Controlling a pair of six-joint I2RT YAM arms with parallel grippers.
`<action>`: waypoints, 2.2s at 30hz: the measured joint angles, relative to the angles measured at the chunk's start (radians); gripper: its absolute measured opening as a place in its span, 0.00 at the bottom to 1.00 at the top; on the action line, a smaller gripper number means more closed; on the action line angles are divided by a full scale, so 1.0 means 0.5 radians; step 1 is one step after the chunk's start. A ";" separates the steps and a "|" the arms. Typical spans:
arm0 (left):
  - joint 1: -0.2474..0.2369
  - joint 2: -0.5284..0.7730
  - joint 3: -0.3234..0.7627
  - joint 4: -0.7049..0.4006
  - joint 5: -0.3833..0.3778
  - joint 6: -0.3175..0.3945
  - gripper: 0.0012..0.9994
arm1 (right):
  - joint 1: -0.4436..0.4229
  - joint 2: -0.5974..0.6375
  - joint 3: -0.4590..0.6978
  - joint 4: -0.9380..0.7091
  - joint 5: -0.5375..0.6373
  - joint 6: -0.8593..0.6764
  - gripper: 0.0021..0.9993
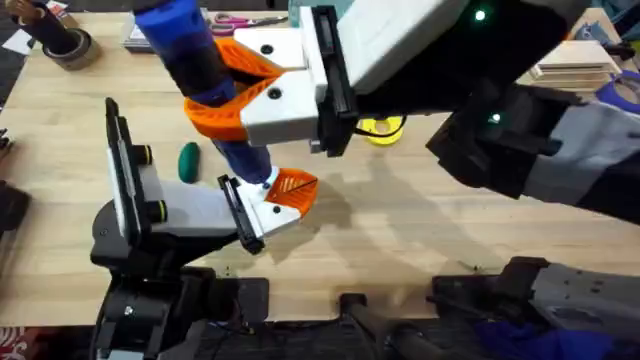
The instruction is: Pick up the gripper from the table and insert it into the empty holder that is missing its gripper. Then pick up a screw, insert it into the mounting hole, and use the screwdriver to tighten it. Finally, clean up the table by picking up the vegetable and placing it into the bucket.
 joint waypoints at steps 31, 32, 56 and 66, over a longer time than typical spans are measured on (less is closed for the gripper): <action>0.000 0.001 0.000 0.000 0.001 0.000 0.01 | 0.000 0.000 -0.001 -0.060 0.000 -0.040 0.02; 0.000 0.001 0.000 0.000 0.000 -0.001 0.01 | 0.000 0.000 -0.001 -0.060 0.000 -0.044 0.02; 0.000 0.000 0.000 -0.001 0.013 0.000 0.01 | 0.000 0.000 -0.001 -0.094 -0.014 -0.053 0.02; 0.000 0.001 0.000 -0.003 0.023 -0.002 0.01 | 0.000 0.000 -0.001 -0.116 -0.023 -0.085 0.02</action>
